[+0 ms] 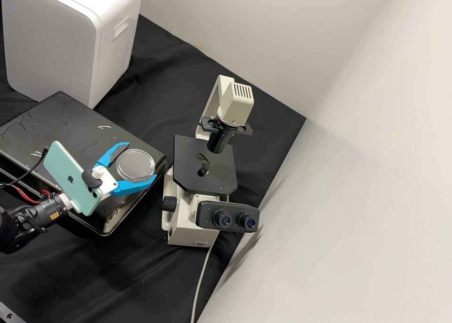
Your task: Place the petri dish on the microscope
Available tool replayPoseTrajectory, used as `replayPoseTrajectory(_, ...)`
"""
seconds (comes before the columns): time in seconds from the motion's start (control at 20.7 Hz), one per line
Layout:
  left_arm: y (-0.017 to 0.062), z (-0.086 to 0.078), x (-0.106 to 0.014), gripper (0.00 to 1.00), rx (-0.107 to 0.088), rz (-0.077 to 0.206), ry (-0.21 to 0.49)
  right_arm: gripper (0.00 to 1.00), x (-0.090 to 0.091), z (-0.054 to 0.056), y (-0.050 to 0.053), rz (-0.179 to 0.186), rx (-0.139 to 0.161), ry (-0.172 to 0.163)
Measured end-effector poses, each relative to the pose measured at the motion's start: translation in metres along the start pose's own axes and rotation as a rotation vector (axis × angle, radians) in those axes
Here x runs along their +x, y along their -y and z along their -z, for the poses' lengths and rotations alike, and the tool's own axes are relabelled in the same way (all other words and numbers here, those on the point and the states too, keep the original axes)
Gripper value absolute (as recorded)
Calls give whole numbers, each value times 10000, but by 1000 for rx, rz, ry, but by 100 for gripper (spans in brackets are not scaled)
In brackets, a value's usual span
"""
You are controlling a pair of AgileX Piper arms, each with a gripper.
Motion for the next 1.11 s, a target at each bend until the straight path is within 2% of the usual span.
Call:
replayPoseTrajectory(0.1,0,0,0,100,0,0,0,0,37,-7,-30,-11,-4,0)
replayPoseTrajectory(0.19,0,0,0,100,0,0,0,0,75,-12,-89,-39,0,1)
replayPoseTrajectory(0.29,0,0,0,100,0,0,0,0,126,-4,-157,-73,16,-2)
replayPoseTrajectory(0.39,0,0,0,100,0,0,0,0,186,22,-210,-99,17,-14)
replayPoseTrajectory(0.48,0,0,0,100,0,0,0,0,262,47,-225,-107,18,-25)
replayPoseTrajectory(0.77,0,4,1,100,0,0,-2,0,530,51,-198,-108,22,-28)
replayPoseTrajectory(0.96,-1,17,6,100,0,0,-12,0,711,56,-60,-66,21,-35)
replayPoseTrajectory(1.11,3,26,10,100,-2,1,-18,0,804,41,23,-43,-8,-33)
